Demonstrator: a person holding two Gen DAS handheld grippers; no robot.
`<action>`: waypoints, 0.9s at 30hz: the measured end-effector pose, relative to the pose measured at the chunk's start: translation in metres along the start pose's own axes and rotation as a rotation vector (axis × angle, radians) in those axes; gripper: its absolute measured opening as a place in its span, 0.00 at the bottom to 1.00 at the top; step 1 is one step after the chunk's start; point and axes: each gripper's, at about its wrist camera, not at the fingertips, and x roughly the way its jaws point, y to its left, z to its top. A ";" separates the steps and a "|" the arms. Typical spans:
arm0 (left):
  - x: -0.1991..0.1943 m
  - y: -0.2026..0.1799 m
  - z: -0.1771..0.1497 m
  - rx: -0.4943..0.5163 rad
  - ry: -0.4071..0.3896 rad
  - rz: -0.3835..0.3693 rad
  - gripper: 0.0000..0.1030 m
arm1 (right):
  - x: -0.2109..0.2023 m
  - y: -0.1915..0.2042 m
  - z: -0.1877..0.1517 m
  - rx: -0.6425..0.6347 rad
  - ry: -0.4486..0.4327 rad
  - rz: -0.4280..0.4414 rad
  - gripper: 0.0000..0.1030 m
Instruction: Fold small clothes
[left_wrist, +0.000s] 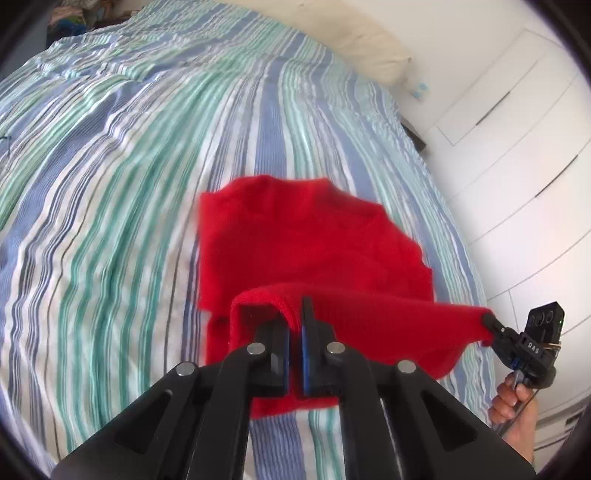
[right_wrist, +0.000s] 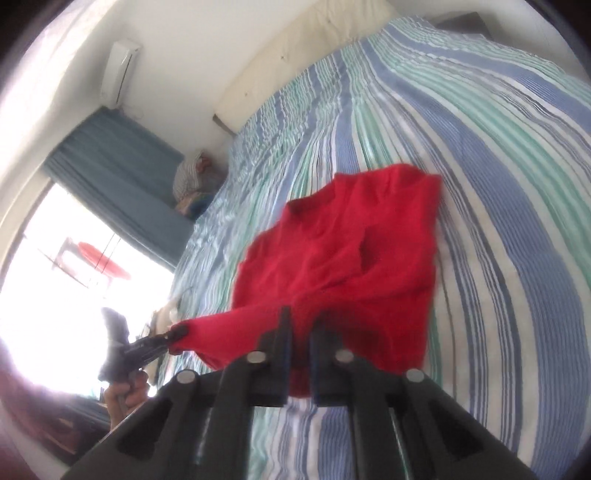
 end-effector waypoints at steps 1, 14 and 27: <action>0.015 0.002 0.017 -0.023 0.006 0.017 0.02 | 0.014 -0.002 0.020 -0.003 -0.002 -0.013 0.07; 0.115 0.016 0.109 -0.082 -0.062 0.272 0.84 | 0.125 -0.073 0.128 0.126 -0.093 -0.169 0.66; 0.125 -0.029 0.041 0.278 0.256 -0.037 0.84 | 0.128 -0.011 0.084 -0.289 0.163 -0.094 0.74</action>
